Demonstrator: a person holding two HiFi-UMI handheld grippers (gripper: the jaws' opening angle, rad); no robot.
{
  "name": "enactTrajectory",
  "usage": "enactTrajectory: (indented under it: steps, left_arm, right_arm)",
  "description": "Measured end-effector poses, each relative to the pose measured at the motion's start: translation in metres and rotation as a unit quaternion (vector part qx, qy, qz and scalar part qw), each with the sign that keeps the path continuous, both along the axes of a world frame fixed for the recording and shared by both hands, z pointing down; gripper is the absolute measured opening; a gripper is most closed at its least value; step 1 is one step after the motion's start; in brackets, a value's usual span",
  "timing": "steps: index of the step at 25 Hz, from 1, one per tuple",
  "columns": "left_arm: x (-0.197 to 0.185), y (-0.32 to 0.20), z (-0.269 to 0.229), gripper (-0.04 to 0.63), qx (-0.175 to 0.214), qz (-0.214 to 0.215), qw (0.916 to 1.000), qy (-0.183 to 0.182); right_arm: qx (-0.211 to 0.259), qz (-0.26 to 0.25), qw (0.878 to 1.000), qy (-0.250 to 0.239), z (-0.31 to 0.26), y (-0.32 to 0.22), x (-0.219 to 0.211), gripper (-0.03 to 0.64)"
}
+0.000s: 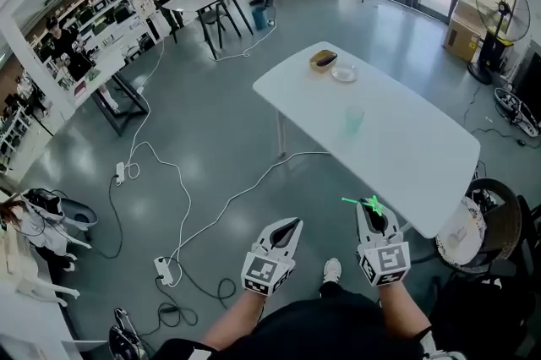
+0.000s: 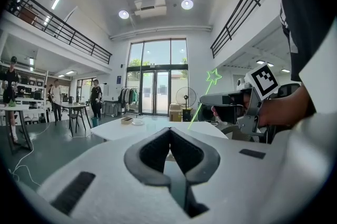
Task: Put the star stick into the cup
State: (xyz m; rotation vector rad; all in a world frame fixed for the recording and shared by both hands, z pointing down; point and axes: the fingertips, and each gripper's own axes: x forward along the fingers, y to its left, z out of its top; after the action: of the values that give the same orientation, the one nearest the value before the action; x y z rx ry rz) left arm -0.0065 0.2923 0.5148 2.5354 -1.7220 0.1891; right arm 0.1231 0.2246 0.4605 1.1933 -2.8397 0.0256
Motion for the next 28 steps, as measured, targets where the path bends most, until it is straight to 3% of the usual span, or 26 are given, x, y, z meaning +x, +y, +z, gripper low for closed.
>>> enactTrajectory:
  steps: [16, 25, 28]
  left_arm:
    - [0.008, -0.142, 0.005, 0.011, -0.014, 0.003, 0.9999, -0.006]
    - [0.002, -0.205, 0.013, 0.012, -0.019, -0.014, 0.9997, -0.009]
    - [-0.017, -0.218, 0.02, 0.012, -0.023, -0.032, 0.9991, -0.014]
  right_arm:
    - [-0.008, 0.006, 1.0, 0.001, 0.003, -0.148, 0.017, 0.02]
    - [-0.002, -0.012, 1.0, 0.003, 0.006, -0.211, 0.018, 0.02]
    - [-0.009, -0.013, 1.0, 0.002, 0.012, -0.227, 0.016, 0.02]
